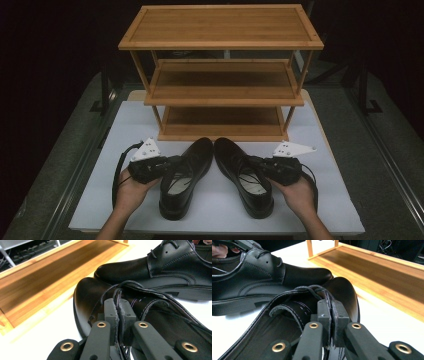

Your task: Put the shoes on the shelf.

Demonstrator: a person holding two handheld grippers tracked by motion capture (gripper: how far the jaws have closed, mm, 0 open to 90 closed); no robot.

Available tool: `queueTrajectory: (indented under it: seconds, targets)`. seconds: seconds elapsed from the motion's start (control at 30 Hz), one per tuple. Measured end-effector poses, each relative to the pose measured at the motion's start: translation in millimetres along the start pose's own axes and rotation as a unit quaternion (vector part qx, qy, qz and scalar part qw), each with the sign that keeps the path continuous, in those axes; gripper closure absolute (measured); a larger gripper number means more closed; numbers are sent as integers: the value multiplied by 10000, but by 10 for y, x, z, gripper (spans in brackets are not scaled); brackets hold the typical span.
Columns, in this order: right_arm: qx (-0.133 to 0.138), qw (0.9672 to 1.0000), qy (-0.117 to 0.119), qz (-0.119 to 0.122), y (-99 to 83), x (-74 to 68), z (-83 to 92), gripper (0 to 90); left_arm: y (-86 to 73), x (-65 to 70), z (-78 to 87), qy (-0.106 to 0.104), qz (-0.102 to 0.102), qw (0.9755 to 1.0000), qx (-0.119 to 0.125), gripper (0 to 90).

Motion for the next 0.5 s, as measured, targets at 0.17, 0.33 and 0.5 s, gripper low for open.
queueTrajectory:
  seconds: [0.17, 0.33, 0.5]
  targets:
    - [90, 9999, -85, -48, 88, 61, 12, 864, 68, -50, 38, 46, -24, 10000, 67, 869]
    - [191, 9996, -188, -132, 175, 165, -28, 864, 193, -165, 9, 78, -63, 9998, 144, 869]
    - [239, 9993, -270, -120, 261, 256, -89, 864, 273, -246, -70, 72, -84, 9997, 219, 870]
Point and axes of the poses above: each handheld gripper's, and its own axes: z roughly backward along the jaws, y roughly out of its top, x roughly to its right, the point moved 3 cm from there along -z, roughly forward along the jaws, and after that the axes turned 9 degrees about -y, right-handed, at the moved point
